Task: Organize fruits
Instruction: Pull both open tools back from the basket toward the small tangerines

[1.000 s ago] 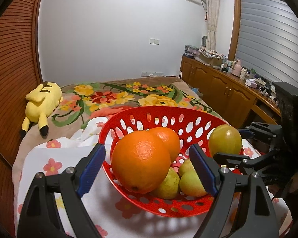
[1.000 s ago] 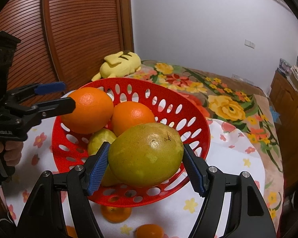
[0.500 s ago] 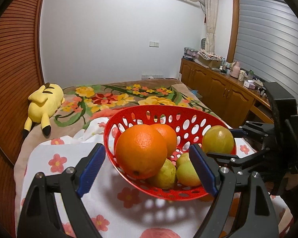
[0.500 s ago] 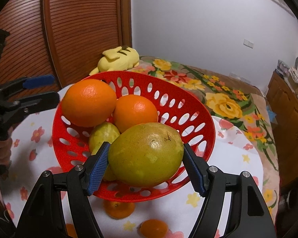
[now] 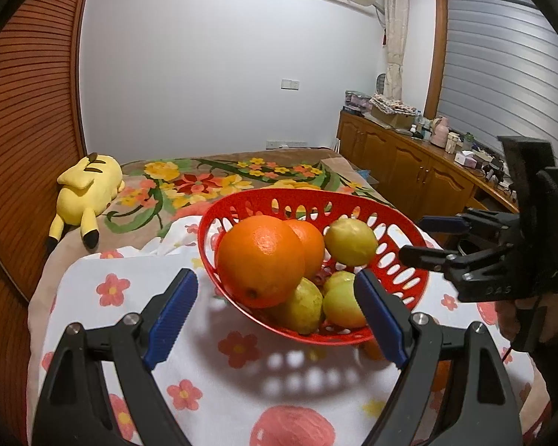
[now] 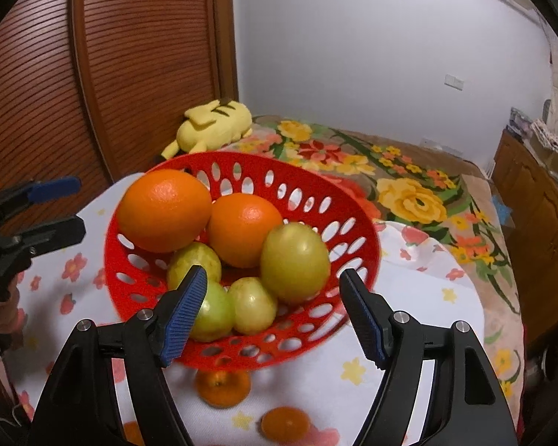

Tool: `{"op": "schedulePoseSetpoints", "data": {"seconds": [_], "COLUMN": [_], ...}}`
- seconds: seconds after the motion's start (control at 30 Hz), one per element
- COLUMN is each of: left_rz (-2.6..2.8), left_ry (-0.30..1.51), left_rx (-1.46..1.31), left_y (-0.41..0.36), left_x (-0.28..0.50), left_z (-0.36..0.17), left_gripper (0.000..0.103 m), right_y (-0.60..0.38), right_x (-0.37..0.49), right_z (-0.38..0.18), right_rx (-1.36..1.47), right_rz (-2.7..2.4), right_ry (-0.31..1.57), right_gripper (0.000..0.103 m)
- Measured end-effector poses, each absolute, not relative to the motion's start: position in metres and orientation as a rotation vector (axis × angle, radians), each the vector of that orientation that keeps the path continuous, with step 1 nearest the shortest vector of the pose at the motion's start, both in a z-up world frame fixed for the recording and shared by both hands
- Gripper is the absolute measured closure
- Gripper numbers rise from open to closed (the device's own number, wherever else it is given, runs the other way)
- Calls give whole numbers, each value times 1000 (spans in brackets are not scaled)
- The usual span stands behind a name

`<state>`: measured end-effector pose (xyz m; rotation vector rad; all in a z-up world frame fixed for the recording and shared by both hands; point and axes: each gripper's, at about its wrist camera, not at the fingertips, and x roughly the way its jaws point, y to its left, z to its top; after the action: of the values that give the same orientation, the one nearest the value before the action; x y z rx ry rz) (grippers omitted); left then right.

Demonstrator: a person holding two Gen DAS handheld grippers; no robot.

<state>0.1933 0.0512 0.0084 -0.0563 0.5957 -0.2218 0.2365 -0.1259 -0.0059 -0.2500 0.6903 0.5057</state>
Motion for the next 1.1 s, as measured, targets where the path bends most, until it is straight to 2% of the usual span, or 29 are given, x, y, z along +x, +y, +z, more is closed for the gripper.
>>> {"op": "schedulePoseSetpoints", "data": {"seconds": [0.5,0.93,1.1], "left_rz": [-265,-280,-338], "left_ry": [582,603,669], "left_rx": [-72,-25,-51], "left_y": [30,6,-2], "left_x": [131,107,109], "left_z": [-3,-34,-51], "left_gripper": [17,16,16], "right_y": [-162,-180,-187], "right_x": [141,101,101], "right_z": [14,-33,-51], "right_rx": [-183,-108,-79], "right_rz": [480,455,439], "right_ry": [606,649,689], "right_gripper": [25,22,21]}}
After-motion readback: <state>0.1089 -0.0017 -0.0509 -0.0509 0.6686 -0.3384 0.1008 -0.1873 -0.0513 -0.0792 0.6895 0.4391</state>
